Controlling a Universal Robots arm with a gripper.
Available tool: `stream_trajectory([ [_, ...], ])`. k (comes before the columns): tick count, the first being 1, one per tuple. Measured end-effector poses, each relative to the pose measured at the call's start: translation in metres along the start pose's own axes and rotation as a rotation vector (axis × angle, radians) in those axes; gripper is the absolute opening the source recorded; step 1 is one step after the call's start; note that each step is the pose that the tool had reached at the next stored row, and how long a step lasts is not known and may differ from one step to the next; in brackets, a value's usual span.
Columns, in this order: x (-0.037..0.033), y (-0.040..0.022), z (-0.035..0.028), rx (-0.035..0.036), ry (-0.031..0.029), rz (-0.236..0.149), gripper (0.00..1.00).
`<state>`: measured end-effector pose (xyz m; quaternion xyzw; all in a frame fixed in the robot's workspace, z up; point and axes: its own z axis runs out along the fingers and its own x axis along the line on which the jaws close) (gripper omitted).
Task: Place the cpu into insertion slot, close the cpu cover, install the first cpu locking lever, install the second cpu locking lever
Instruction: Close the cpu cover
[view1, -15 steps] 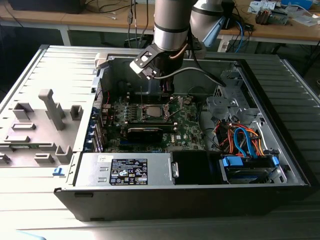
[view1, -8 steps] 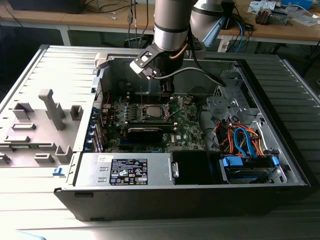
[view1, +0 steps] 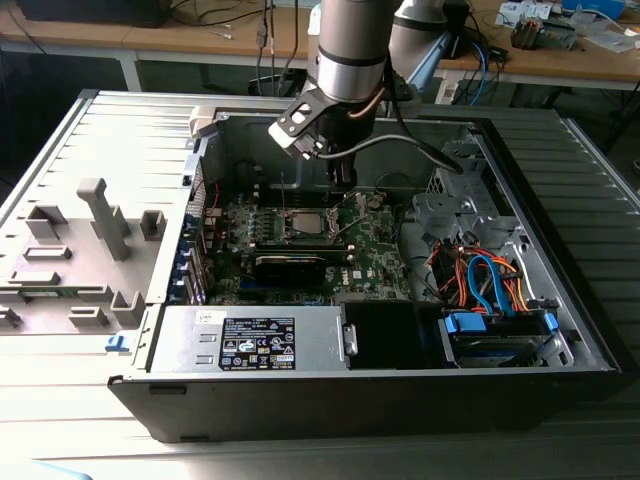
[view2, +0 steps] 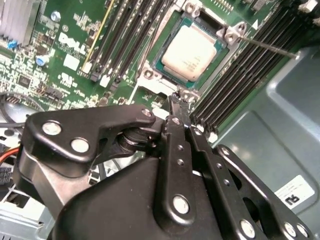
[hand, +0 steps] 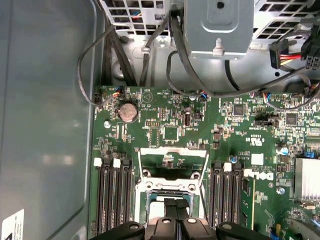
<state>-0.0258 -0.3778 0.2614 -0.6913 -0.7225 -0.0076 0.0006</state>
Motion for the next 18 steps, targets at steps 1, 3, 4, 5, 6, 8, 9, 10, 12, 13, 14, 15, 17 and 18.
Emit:
stream_trajectory([
  [1, -0.0002, 0.0045, 0.0001, 0.0004, 0.0003, 0.0, 0.11],
  [3, -0.0007, 0.0145, 0.0001, 0.0022, 0.0002, 0.0, 0.11],
  [4, -0.0008, 0.0179, 0.0001, 0.0028, 0.0003, 0.0, 0.11],
  [5, -0.0009, 0.0205, 0.0001, 0.0033, 0.0002, 0.0, 0.11],
  [6, -0.001, 0.0229, 0.0, 0.0036, 0.0003, 0.0, 0.11],
  [8, -0.0013, 0.029, -0.0013, 0.0049, 0.0003, 0.0, 0.11],
  [9, -0.0014, 0.0317, -0.0026, 0.0055, 0.0004, 0.0, 0.11],
  [10, -0.0015, 0.0341, -0.0036, 0.0063, 0.0004, 0.0, 0.11],
  [12, -0.0016, 0.037, -0.0046, 0.0075, 0.0007, 0.0, 0.11],
  [13, -0.0016, 0.0388, -0.0047, 0.0083, 0.001, 0.0, 0.11],
  [14, -0.0017, 0.0417, -0.0047, 0.0105, 0.0012, 0.0, 0.11],
  [15, -0.0019, 0.0448, -0.0048, 0.014, 0.0011, 0.0, 0.11],
  [17, -0.0022, 0.0507, -0.0047, 0.0198, 0.0014, 0.0, 0.11],
  [18, -0.0023, 0.0531, -0.0047, 0.0223, 0.0015, 0.0, 0.11],
])
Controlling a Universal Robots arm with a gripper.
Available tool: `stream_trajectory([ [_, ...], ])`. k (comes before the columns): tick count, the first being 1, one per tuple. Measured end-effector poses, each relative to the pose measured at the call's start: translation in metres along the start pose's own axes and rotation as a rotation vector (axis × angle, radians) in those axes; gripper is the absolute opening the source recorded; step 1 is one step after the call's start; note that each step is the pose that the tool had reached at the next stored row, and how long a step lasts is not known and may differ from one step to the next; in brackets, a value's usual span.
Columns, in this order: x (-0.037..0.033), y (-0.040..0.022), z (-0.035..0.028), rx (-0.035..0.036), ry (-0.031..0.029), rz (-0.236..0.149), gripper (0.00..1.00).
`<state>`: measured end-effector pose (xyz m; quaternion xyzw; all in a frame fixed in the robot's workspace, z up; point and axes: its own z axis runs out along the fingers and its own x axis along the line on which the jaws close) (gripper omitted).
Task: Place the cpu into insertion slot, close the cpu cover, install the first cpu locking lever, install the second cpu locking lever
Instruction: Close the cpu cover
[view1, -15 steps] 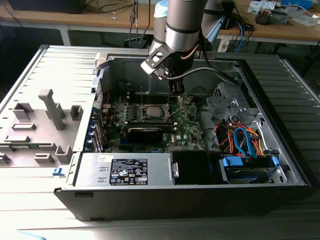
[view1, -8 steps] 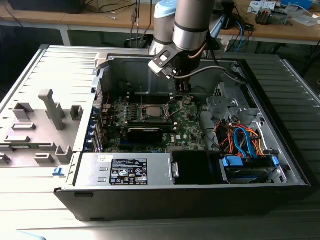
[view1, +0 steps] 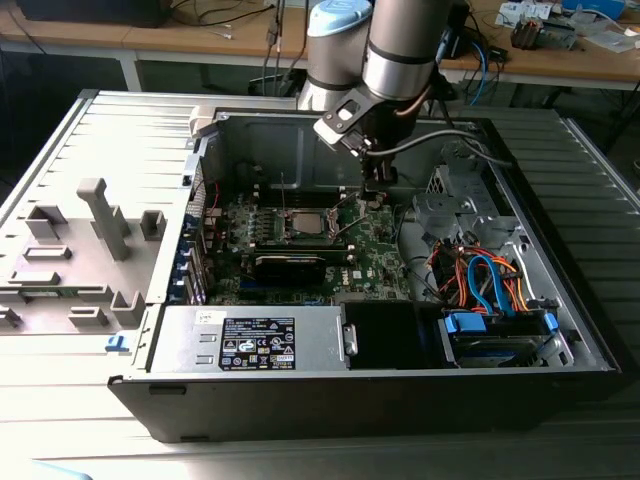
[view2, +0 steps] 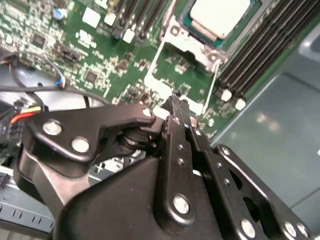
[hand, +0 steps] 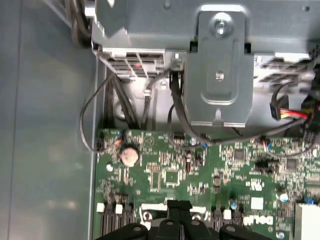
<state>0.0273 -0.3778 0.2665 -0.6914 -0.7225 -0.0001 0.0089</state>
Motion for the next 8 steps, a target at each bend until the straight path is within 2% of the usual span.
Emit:
stream_trajectory([
  [4, -0.0004, 0.0093, 0.0008, 0.0111, 0.0013, -0.003, 0.11],
  [8, -0.0005, 0.0147, 0.0038, 0.0167, 0.0014, -0.015, 0.11],
])
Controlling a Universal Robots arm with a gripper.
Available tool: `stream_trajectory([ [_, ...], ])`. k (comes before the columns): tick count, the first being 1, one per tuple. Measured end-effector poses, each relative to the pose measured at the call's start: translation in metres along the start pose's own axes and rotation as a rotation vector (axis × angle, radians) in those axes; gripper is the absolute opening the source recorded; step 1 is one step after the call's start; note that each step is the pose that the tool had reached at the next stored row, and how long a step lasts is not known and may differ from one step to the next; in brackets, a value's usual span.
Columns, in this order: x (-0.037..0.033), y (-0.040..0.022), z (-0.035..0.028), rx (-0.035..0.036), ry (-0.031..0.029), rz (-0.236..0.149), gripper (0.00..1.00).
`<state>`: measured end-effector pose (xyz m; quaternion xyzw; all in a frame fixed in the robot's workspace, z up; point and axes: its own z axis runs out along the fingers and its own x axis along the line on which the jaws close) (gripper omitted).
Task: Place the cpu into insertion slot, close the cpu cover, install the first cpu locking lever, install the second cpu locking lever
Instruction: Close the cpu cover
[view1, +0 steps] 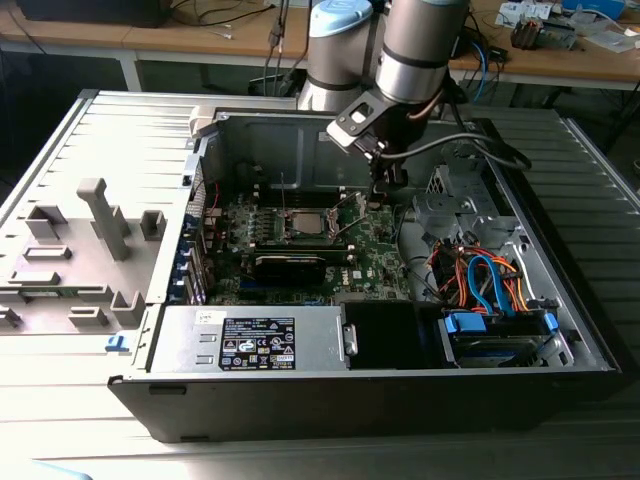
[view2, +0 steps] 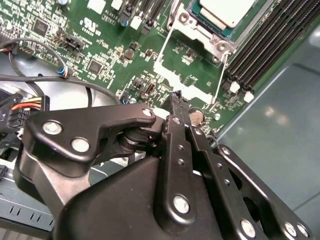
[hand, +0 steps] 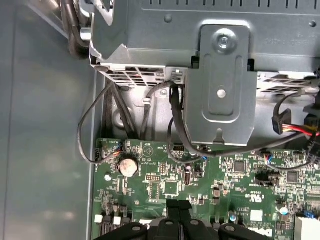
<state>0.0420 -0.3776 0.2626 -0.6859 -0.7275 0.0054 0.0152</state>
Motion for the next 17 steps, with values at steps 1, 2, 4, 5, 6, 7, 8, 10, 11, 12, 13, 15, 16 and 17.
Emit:
stream_trajectory([
  [1, 0.0001, 0.0017, 0.0009, 0.0017, 0.0001, -0.002, 0.11],
  [2, 0.0002, 0.0028, 0.0014, 0.0029, 0.0, -0.003, 0.11],
  [4, 0.0004, 0.0047, 0.0027, 0.0057, 0.0002, -0.005, 0.11],
  [5, 0.0004, 0.0054, 0.0036, 0.0071, 0.0002, -0.006, 0.11],
  [6, 0.0005, 0.0057, 0.0043, 0.008, 0.0003, -0.007, 0.11],
  [7, 0.0005, 0.0058, 0.0051, 0.009, 0.0003, -0.007, 0.11],
  [8, 0.0006, 0.0058, 0.006, 0.0095, 0.0004, -0.007, 0.11],
  [10, 0.0006, 0.0059, 0.0082, 0.0099, 0.0006, -0.008, 0.11],
  [11, 0.0007, 0.006, 0.0094, 0.0099, 0.0009, -0.009, 0.11],
  [12, 0.0007, 0.0058, 0.01, 0.0098, 0.0015, -0.01, 0.11],
  [13, 0.0009, 0.0051, 0.0103, 0.0098, 0.0026, -0.01, 0.11],
  [15, 0.0011, 0.0013, 0.0106, 0.0096, 0.0046, -0.01, 0.11],
  [16, 0.0013, -0.0008, 0.0107, 0.0097, 0.0051, -0.01, 0.11],
  [17, 0.0014, -0.0032, 0.0108, 0.0096, 0.0058, -0.011, 0.11],
])
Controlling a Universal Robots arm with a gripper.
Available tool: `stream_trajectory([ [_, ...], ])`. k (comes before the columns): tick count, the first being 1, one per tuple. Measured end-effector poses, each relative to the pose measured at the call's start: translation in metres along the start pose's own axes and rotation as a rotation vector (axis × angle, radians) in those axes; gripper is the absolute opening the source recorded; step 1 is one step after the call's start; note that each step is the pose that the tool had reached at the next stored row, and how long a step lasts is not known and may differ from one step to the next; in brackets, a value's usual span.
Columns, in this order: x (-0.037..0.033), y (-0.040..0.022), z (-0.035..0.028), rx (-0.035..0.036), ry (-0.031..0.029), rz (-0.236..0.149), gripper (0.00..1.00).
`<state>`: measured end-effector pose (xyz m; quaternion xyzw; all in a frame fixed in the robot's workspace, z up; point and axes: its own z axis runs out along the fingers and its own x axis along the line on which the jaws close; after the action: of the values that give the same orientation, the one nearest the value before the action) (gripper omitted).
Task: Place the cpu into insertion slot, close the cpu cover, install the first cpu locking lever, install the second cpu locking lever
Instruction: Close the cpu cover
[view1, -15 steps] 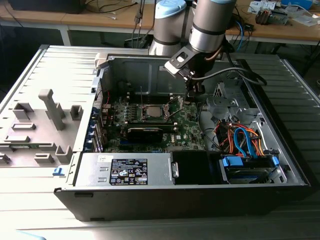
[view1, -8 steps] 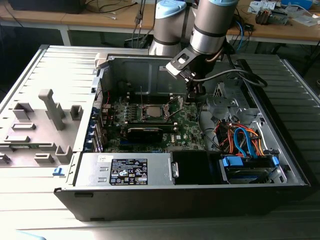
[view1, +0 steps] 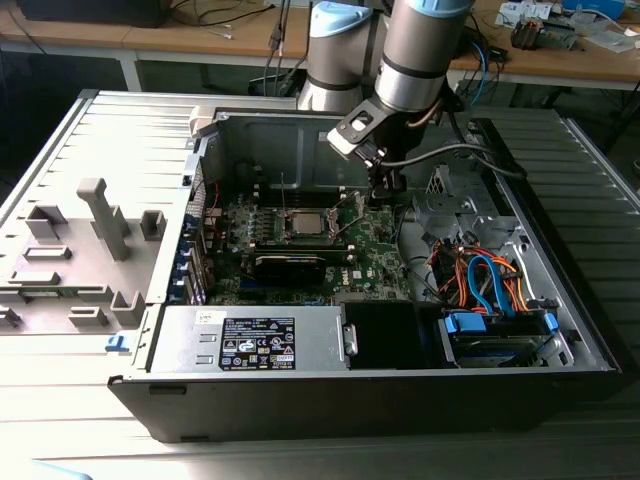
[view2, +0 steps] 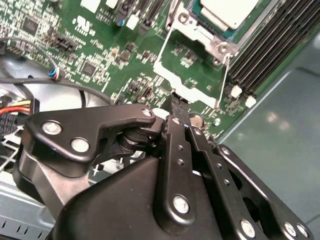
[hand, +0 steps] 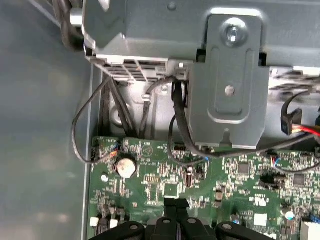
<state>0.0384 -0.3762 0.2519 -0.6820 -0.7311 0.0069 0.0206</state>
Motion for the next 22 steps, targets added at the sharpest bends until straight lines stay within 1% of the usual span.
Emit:
stream_trajectory([
  [2, 0.0003, -0.0044, 0.0002, -0.0001, 0.0004, 0.0, 0.11],
  [6, 0.0006, -0.0097, 0.0004, -0.0011, 0.0003, 0.0, 0.11],
  [9, 0.0011, -0.0172, 0.0007, -0.0014, 0.0002, 0.0, 0.11],
  [11, 0.0017, -0.025, 0.001, -0.0017, 0.0003, 0.0, 0.11],
  [14, 0.0023, -0.0335, 0.0015, -0.0021, 0.0006, 0.0, 0.11],
  [15, 0.0027, -0.0403, 0.0019, -0.0022, 0.0005, 0.0, 0.11],
  [16, 0.0029, -0.0433, 0.0021, -0.0022, 0.0005, 0.0, 0.11],
  [19, 0.0033, -0.0486, 0.0028, -0.0024, 0.0007, 0.0, 0.11],
  [22, 0.0036, -0.0538, 0.0048, -0.0024, 0.0012, 0.0, 0.11],
])
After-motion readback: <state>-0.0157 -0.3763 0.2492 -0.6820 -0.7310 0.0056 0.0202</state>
